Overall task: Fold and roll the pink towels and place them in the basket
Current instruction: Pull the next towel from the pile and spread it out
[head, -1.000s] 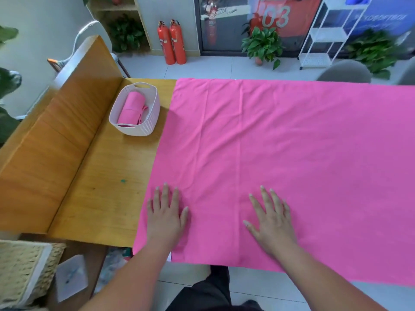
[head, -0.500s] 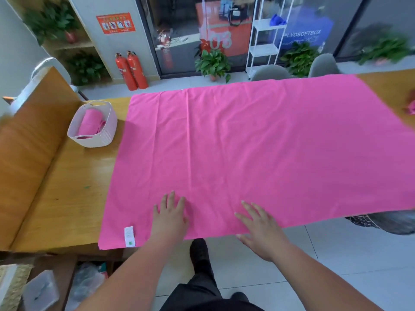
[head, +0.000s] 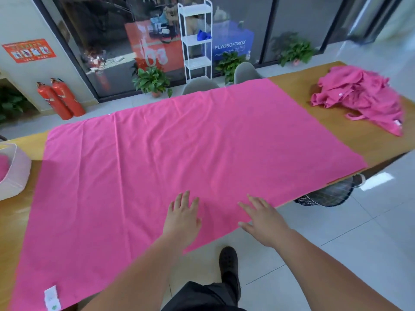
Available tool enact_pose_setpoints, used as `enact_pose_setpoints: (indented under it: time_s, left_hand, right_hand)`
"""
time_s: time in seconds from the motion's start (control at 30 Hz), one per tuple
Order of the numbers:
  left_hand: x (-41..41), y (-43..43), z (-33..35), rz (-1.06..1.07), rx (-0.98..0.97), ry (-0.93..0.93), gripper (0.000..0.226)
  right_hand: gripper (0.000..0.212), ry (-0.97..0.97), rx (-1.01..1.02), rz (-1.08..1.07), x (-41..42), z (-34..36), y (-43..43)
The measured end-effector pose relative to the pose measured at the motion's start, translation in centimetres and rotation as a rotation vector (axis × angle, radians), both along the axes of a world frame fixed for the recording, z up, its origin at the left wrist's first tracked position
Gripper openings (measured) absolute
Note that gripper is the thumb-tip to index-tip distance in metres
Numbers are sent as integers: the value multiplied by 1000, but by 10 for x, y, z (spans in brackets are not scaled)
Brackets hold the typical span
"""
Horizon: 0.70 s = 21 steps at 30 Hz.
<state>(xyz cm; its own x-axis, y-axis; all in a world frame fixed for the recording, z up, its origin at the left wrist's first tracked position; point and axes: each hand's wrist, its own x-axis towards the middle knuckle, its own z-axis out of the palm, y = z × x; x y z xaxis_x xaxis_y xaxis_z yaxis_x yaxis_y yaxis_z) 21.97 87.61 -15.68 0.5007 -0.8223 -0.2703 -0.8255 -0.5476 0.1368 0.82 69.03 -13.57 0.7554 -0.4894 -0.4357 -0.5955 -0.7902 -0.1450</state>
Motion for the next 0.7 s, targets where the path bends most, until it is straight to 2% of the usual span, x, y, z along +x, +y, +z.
enact_pose_setpoints:
  time_s: [0.1,0.27,0.37,0.57,0.7]
  left_hand:
    - [-5,-57,0,-71,-14,16,69]
    - [-18,-150,-8,-168,-3,40,68]
    - [-29,-202,-11,-219,3,62,69]
    - [-43,-275,-10,-330,22,59,68]
    - [-48,-295,-11,-322,24,-7,62]
  right_hand:
    - [81,60,-30,-46,-11,2,-46]
    - [81,303,-54,-123,-29,3,-113]
    - [63,238,-137,-113,-24,19,-154]
    - [74,324,-21,-179,-38,13,-222]
    - [55,256,-145,-226,-46,16,-254]
